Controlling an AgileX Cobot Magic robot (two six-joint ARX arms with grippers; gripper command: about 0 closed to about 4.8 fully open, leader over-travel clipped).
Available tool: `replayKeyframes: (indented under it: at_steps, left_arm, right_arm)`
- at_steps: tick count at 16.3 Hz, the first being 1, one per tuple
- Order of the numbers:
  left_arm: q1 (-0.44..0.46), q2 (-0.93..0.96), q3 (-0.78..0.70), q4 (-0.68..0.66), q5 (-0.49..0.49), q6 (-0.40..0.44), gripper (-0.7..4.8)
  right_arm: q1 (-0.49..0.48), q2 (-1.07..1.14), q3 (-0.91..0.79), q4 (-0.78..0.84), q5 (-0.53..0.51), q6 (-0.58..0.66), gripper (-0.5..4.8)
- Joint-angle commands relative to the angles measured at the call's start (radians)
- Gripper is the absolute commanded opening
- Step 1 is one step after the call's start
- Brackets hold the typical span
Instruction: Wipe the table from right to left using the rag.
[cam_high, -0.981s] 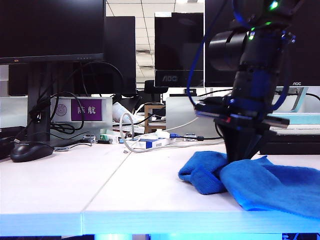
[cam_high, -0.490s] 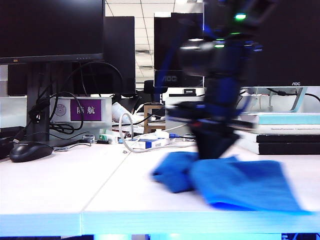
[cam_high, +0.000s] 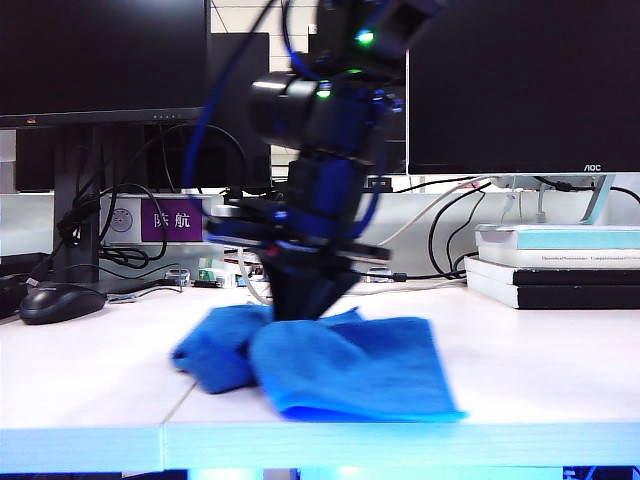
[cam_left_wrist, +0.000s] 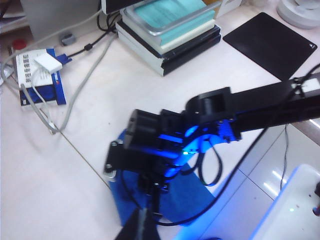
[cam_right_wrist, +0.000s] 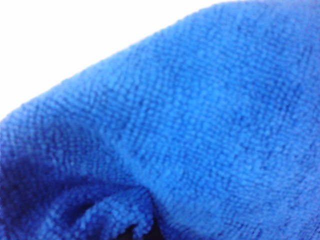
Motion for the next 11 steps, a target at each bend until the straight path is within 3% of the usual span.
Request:
replayKeyframes:
  at_steps: [1,11]
  left_arm:
    - [0.0,-0.011,0.003,-0.034,-0.029,0.003,-0.05]
    - [0.0,-0.042,0.003,-0.212,-0.256,-0.027,-0.05]
  right_arm:
    - [0.027,0.049,0.039,-0.009,-0.019,0.003,-0.06]
    - [0.112,0.204,0.256,-0.009,-0.068,0.001,-0.06]
